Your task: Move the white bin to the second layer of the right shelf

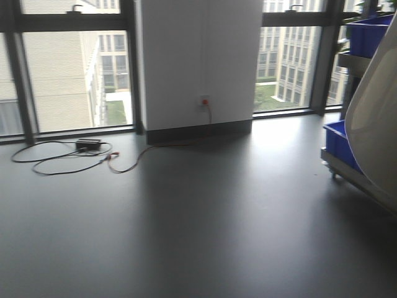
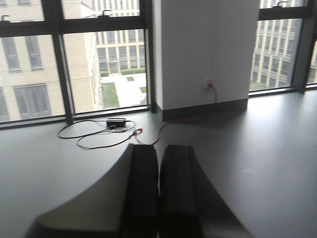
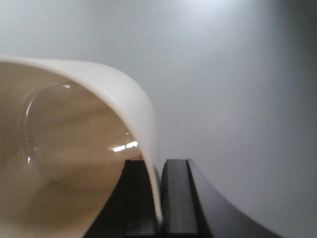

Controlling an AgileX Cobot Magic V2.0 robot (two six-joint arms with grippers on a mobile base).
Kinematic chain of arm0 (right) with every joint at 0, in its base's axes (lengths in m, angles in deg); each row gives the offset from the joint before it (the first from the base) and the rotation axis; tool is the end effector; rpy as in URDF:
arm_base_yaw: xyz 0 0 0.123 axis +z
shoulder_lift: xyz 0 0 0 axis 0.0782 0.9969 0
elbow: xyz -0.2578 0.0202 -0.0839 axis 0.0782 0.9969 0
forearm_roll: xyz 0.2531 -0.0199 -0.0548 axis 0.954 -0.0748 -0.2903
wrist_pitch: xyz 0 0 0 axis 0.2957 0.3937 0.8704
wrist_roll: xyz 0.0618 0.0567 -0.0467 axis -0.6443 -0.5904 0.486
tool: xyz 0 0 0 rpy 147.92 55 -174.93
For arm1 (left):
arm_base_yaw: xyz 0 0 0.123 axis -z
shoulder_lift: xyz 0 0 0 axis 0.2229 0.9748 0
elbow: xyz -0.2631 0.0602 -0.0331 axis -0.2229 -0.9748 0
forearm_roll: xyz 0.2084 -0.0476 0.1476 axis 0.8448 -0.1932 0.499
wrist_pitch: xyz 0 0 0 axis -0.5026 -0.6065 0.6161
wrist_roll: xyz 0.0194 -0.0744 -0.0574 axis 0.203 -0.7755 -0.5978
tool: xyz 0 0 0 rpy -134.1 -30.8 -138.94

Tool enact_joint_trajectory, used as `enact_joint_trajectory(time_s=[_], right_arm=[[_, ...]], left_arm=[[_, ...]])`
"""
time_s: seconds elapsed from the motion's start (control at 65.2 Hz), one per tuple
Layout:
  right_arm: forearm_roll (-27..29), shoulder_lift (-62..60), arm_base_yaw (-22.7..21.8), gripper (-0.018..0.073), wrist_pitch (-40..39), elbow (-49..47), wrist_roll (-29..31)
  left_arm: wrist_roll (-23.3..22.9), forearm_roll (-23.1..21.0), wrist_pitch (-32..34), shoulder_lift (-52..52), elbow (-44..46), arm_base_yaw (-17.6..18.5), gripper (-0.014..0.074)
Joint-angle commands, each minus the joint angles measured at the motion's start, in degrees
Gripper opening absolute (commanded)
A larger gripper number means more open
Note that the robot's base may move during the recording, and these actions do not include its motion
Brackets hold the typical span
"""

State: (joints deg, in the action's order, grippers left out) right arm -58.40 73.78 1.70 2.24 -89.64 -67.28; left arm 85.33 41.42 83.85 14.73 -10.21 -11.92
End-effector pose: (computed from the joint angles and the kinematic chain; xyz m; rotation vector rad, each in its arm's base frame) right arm 0.1710 0.0002 0.2938 0.1781 2.3970 0.1474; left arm 0.0826 -0.0019 0.2035 0.0448 1.5672 0.0095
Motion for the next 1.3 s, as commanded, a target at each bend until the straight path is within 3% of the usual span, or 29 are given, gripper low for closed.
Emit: enact_joint_trajectory(time_s=[0.0, 1.288], right_arm=[[0.40, -0.33, -0.31, 0.0053, -4.16, -1.61, 0.21], [0.40, -0.33, -0.31, 0.0053, -4.20, -1.61, 0.21]], left_arm=[[-0.15, -0.35, 4.83, -0.75, -2.11, 0.01, 0.0085], [-0.15, -0.35, 4.83, -0.75, -2.11, 0.01, 0.0085]])
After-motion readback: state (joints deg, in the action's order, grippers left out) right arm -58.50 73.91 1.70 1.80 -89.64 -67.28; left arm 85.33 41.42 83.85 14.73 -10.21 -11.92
